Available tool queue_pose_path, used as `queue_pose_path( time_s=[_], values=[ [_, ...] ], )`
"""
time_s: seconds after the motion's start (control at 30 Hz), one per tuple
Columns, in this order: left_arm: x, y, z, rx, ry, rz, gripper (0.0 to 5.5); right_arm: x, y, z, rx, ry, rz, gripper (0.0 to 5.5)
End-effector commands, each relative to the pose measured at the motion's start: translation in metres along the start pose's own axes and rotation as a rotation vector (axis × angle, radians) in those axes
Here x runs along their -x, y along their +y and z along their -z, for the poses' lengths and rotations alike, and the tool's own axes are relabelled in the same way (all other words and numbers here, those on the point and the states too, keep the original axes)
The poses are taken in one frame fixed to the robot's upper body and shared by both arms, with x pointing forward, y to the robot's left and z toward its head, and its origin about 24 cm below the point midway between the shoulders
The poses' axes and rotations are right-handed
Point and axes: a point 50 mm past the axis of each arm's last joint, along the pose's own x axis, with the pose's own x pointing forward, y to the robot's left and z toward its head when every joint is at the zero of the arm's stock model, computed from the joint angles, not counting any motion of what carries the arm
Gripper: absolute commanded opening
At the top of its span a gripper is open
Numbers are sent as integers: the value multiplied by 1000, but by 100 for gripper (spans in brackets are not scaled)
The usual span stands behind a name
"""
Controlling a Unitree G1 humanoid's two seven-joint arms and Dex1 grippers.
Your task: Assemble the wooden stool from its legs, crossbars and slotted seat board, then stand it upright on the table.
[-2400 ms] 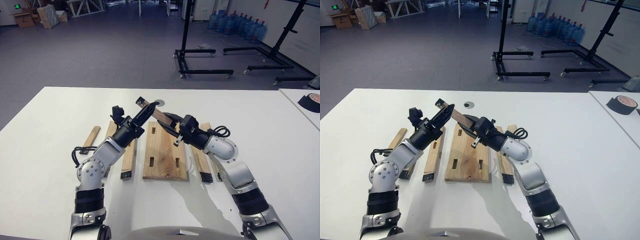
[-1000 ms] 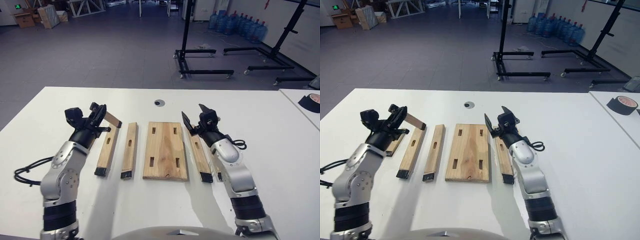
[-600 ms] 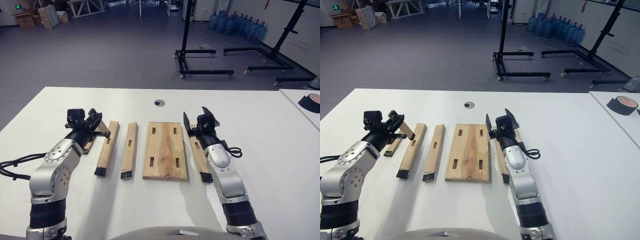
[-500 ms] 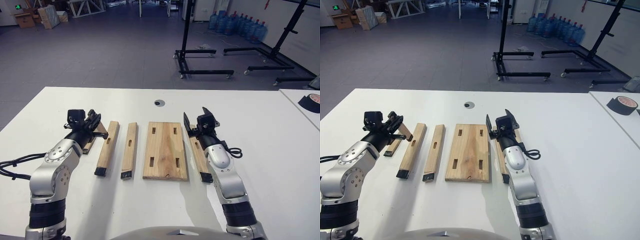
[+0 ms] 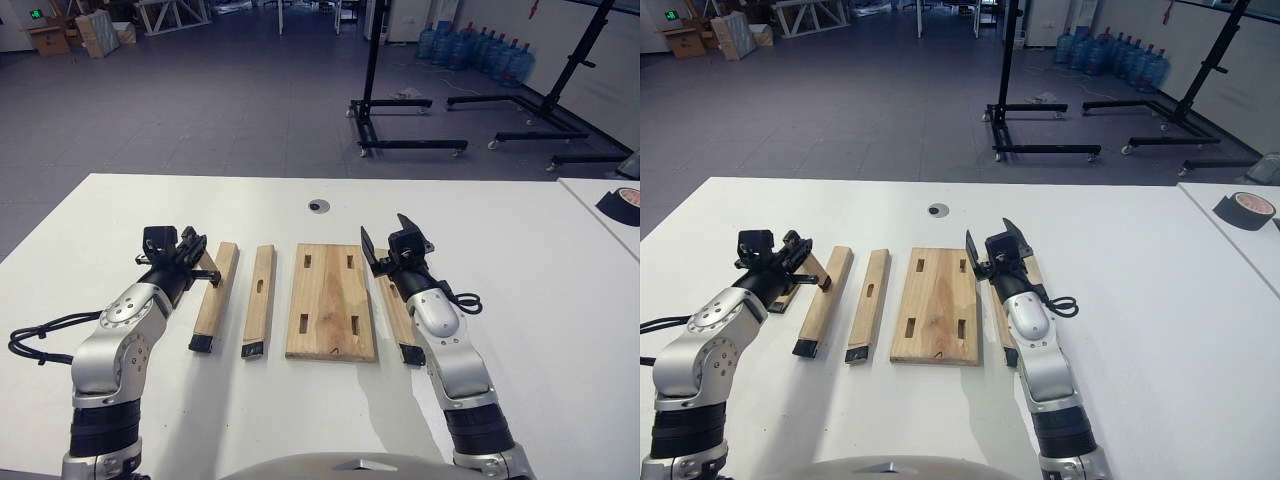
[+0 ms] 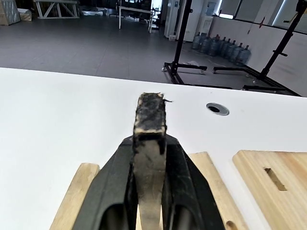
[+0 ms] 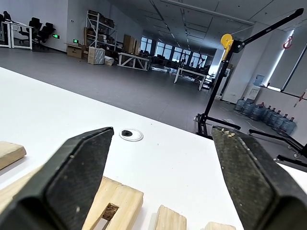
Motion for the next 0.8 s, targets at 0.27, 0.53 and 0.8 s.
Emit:
queue_pose_path(
  time_s=[0.27, 0.53, 0.8],
  values=[
    [4, 2, 18, -34, 67, -44, 39, -5, -14, 0, 120, 28, 37, 374],
    [14, 0, 32, -101, 105, -121, 39, -6, -20, -6, 169, 40, 37, 374],
    [13, -6, 45, -112, 179, -97, 39, -10, -26, -10, 154, 49, 45, 374]
  ],
)
